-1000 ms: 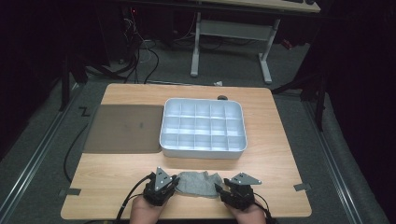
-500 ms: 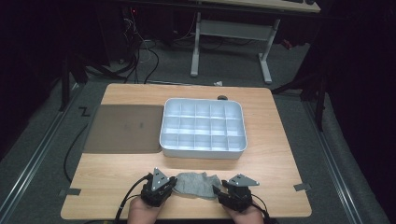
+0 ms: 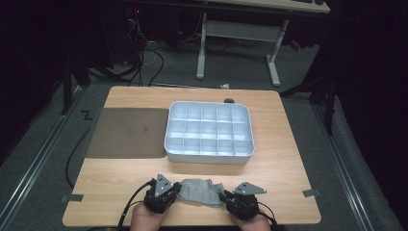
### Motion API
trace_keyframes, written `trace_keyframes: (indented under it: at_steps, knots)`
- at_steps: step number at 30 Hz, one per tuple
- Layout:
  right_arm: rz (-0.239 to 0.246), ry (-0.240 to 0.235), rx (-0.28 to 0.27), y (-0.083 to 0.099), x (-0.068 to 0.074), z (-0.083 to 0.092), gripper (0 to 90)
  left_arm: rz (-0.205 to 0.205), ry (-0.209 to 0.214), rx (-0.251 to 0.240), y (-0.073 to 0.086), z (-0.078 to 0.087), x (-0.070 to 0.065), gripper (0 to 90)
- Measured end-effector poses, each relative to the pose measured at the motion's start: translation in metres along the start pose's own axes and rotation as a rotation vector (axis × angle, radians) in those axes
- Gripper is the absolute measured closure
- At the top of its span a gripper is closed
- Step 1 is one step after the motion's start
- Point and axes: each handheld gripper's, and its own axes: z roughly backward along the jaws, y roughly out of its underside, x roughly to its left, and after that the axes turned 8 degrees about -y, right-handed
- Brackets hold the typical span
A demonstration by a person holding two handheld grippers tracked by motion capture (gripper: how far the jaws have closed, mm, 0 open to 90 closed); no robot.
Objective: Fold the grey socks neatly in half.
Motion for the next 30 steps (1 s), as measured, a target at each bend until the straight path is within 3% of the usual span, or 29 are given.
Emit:
trace_keyframes:
  at_steps: [5, 12, 16, 24, 30]
  knots:
    - [0.004, -0.013, 0.001, 0.000, 0.000, 0.000, 84.8, 0.004, 0.004, -0.005, -0.001, 0.000, -0.001, 84.2]
    - [0.016, 0.063, -0.039, -0.004, -0.005, 0.010, 86.4, 0.012, 0.045, -0.012, -0.002, 0.000, -0.003, 84.2]
    - [0.004, 0.082, -0.051, -0.005, -0.010, 0.018, 86.4, 0.004, 0.077, -0.014, -0.003, -0.001, -0.011, 84.2]
    - [-0.010, 0.088, -0.051, -0.004, -0.018, 0.024, 86.2, -0.024, 0.102, -0.013, -0.003, -0.003, -0.023, 84.2]
    - [0.000, 0.084, -0.067, -0.008, -0.015, 0.029, 86.2, -0.037, 0.107, -0.021, -0.003, -0.001, -0.027, 83.7]
